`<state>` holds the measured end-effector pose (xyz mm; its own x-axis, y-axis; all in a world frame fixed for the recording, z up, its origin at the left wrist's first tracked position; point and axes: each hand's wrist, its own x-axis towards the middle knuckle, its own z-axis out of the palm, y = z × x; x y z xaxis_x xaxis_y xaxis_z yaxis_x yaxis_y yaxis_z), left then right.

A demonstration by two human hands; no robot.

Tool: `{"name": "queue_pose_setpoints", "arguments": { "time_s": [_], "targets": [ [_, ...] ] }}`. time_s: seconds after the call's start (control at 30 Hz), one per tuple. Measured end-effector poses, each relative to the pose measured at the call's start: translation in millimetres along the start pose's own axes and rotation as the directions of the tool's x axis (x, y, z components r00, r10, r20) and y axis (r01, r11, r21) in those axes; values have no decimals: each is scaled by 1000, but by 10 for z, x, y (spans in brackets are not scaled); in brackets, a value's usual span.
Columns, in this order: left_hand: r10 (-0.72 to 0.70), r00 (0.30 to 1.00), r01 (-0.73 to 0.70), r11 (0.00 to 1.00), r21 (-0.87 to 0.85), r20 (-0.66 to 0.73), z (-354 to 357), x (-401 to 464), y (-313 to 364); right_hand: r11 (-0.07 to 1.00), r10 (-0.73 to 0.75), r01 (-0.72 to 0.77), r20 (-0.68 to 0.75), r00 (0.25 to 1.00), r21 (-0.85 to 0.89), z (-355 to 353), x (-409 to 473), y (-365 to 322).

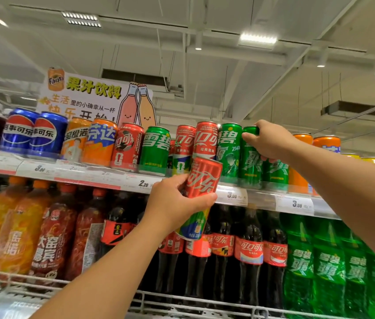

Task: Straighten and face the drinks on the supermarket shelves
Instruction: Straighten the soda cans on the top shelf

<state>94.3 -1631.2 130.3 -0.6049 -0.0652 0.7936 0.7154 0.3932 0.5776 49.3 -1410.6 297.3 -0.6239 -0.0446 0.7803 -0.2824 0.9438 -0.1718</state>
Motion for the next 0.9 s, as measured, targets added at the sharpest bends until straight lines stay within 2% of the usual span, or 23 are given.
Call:
{"name": "queue_pose_setpoints", "arguments": {
  "time_s": [0.07,0.23,0.3,0.37,0.4,0.47,0.53,0.63,0.77,0.83,0.9],
  "targets": [
    [1,1000,-1,1000,7,1,5,0,-2,996,-23,21,-17,1000,-88,50,27,10],
    [-7,1000,7,1000,-12,4,-4,6,22,994,-6,8,20,1000,-108,21,-44,-46],
    [-16,1000,16,999,-29,-2,-3,3,28,994,-89,80,-112,990,-78,5,-171,-135],
    [-30,999,30,999,-46,-17,1,0,49,959,-262,282,-305,916,21,10,-387,-315],
    [-37,999,35,998,-49,-24,-3,3,67,929,-320,364,-346,882,70,22,-501,-422],
    [-46,998,45,998,-44,-34,-18,14,112,903,-344,396,-268,900,170,63,-711,-617],
    [-54,998,53,998,-22,-38,-50,19,159,918,-298,313,-98,950,244,110,-869,-754],
    [-58,997,60,998,37,-42,-71,1,210,909,-247,213,52,968,358,176,-971,-835],
    [-46,988,54,997,53,-147,-37,-79,264,877,-218,125,151,964,465,194,-1027,-905],
    [-41,977,47,999,24,-208,-13,-108,276,841,-217,99,164,962,532,175,-1032,-954],
    [-38,979,43,999,18,-201,-36,-119,271,826,-225,106,152,962,553,147,-1017,-1004]
  ]
}}
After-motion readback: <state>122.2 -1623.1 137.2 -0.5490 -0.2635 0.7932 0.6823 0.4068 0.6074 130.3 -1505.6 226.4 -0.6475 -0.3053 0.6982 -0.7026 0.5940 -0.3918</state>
